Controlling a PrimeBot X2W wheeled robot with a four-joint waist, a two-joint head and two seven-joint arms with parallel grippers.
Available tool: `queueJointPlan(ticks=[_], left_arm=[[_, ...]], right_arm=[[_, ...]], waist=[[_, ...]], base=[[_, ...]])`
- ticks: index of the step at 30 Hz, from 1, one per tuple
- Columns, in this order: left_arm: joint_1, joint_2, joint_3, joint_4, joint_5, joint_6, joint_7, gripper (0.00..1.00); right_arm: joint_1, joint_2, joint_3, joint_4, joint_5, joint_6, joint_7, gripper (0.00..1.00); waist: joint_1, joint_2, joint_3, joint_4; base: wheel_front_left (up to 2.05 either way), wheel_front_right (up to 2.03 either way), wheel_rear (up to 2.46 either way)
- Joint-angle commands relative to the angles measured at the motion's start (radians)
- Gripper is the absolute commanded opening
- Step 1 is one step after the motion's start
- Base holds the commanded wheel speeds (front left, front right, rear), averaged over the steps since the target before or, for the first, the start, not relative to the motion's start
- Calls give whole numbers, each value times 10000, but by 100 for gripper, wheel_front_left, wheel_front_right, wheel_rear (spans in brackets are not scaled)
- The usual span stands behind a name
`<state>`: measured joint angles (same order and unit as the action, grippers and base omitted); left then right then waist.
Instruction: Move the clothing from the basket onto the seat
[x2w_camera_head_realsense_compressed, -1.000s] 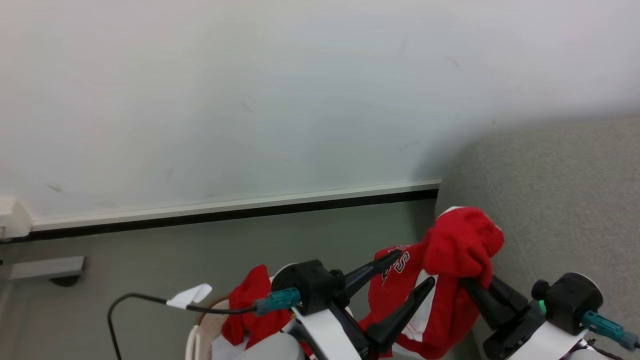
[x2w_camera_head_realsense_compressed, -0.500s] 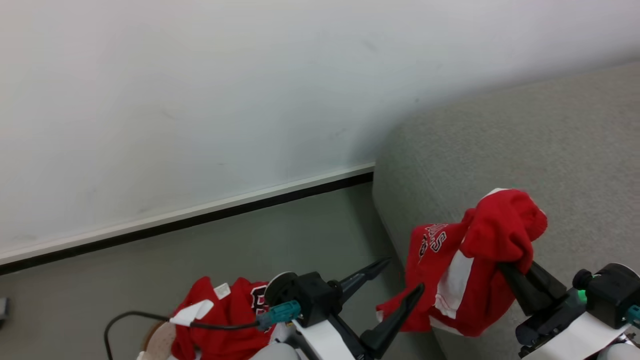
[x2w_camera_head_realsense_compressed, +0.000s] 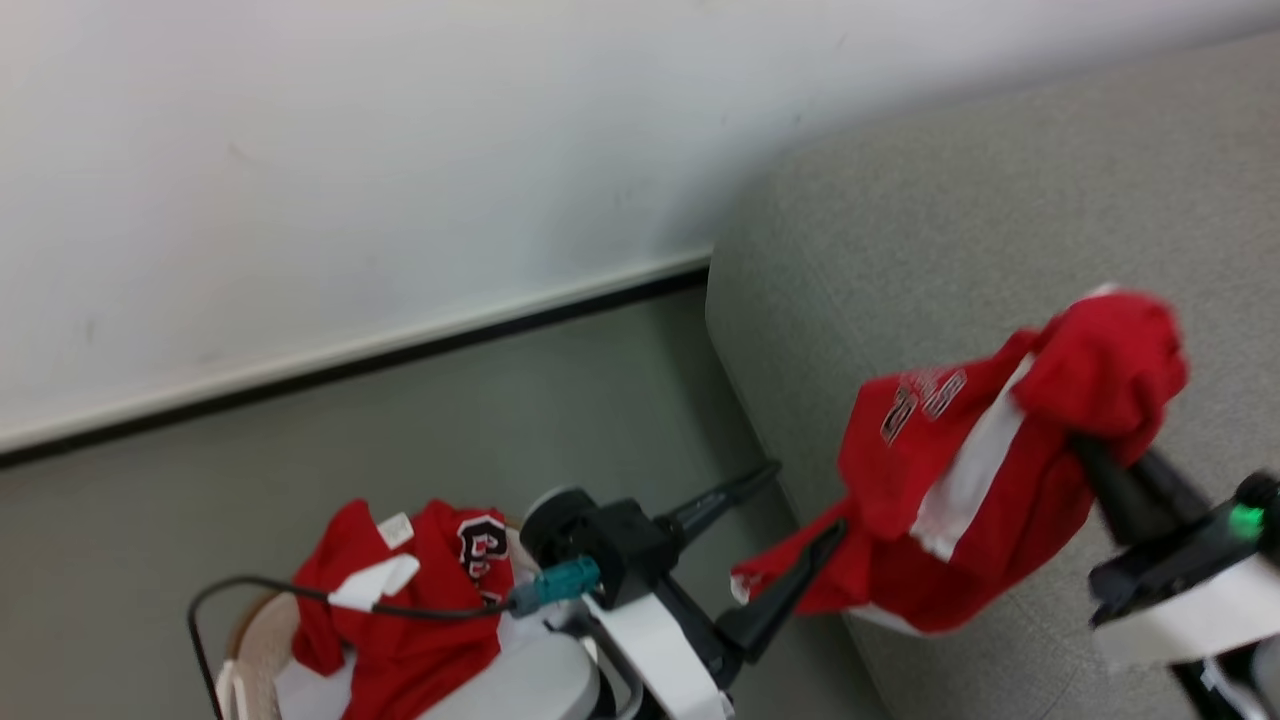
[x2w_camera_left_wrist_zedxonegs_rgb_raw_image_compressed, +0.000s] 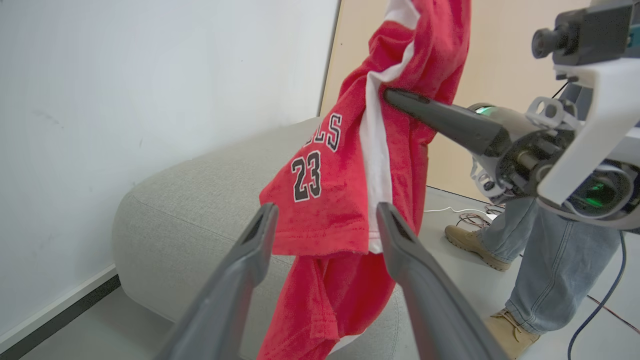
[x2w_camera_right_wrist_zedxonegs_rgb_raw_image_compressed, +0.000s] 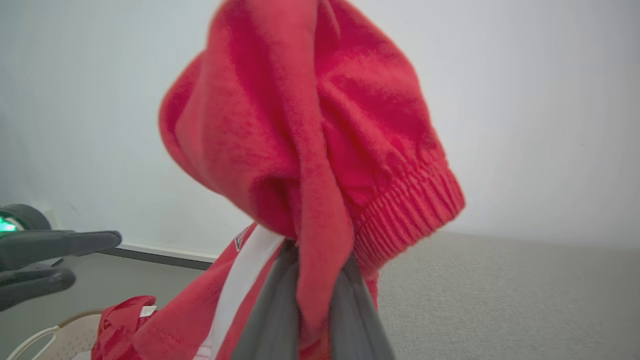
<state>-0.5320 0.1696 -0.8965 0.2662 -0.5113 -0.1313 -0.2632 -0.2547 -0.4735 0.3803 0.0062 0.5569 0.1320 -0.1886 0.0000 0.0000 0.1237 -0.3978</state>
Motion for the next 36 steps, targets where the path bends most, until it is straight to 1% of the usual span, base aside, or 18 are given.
queueJointPlan(ticks=[1, 4, 7, 10, 13, 16, 18, 22, 25, 28, 30, 36], left_arm=[[-369, 169, -11, -29, 99, 19, -21, 100], [-1166, 407, -110, -44, 109, 18, 6, 100], [-2027, 636, -176, -128, 156, 17, 62, 100], [-2744, 884, -111, -186, 168, 16, 98, 100], [-3302, 1014, -15, -214, 176, 16, 103, 100], [-3725, 1090, 67, -262, 197, 16, 83, 100], [-3886, 1108, 170, -272, 173, 15, 63, 100], [-4138, 1056, 393, -376, 105, 64, 23, 100], [-4084, 1098, 495, -422, 128, 119, 6, 100], [-3850, 1194, 637, -482, 48, 233, -10, 100], [-3667, 1279, 685, -536, -28, 282, 4, 100], [-3143, 1586, 827, -712, -156, 499, -7, 100]], right_arm=[[-426, 51, -366, 142, -159, -25, -25, 0], [-1177, 342, -1233, 438, -242, -23, 15, 0], [-2177, 489, -2184, 833, -480, -25, 33, 0], [-3302, 578, -3032, 1253, -656, -23, 145, 0], [-4557, 421, -3843, 1813, -791, -25, 481, 0], [-5953, 2, -4614, 2448, -1181, -25, 907, 0], [-6851, -215, -5112, 2847, -1368, -25, 1198, 0], [-8419, -849, -5973, 3708, -1875, -23, 1691, 0], [-9173, -1303, -6437, 4458, -2439, -25, 1793, 0], [-9481, -1470, -6916, 5326, -2948, -24, 1732, 0], [-9316, -1315, -7190, 5993, -3282, -25, 1616, 0], [-8606, -463, -8150, 8002, -4082, -25, 719, 0]], waist=[[0, 0, 953, 160], [0, 0, 2128, 411], [0, 0, 3287, 731], [0, 0, 4220, 1032], [0, 0, 4939, 1328], [0, 0, 5495, 1642], [0, 0, 5755, 1836], [0, 0, 6171, 2239], [0, 0, 6352, 2488], [0, 0, 6441, 2648], [0, 0, 6468, 2716], [0, 0, 6376, 2752]], base=[[0, 0, 0], [0, 0, 0], [0, 0, 0], [0, 0, 0], [0, 0, 0], [0, 0, 0], [0, 0, 0], [0, 0, 0], [0, 0, 0], [0, 0, 0], [0, 0, 0], [0, 0, 0]])
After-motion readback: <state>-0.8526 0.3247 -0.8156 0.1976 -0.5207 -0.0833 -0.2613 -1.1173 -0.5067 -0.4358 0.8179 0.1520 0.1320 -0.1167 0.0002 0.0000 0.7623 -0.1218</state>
